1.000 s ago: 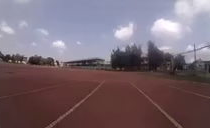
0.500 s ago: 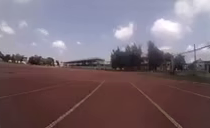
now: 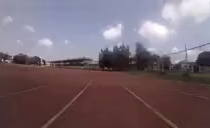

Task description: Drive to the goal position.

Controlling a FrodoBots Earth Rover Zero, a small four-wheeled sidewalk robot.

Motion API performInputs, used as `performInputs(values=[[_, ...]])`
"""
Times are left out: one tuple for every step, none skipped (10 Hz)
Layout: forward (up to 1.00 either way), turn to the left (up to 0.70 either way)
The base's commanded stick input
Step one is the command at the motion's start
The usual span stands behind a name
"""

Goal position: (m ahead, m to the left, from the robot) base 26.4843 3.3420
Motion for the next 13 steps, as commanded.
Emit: performInputs(values=[[0.7, 0.0], [0.7, 0.0], [0.7, 0.0], [0.7, 0.0], [0.7, 0.0], [0.7, 0.0], [0.7, 0.0], [0.7, 0.0], [0.7, 0.0], [0.7, 0.0], [0.7, 0.0], [0.7, 0.0], [0.7, 0.0]])
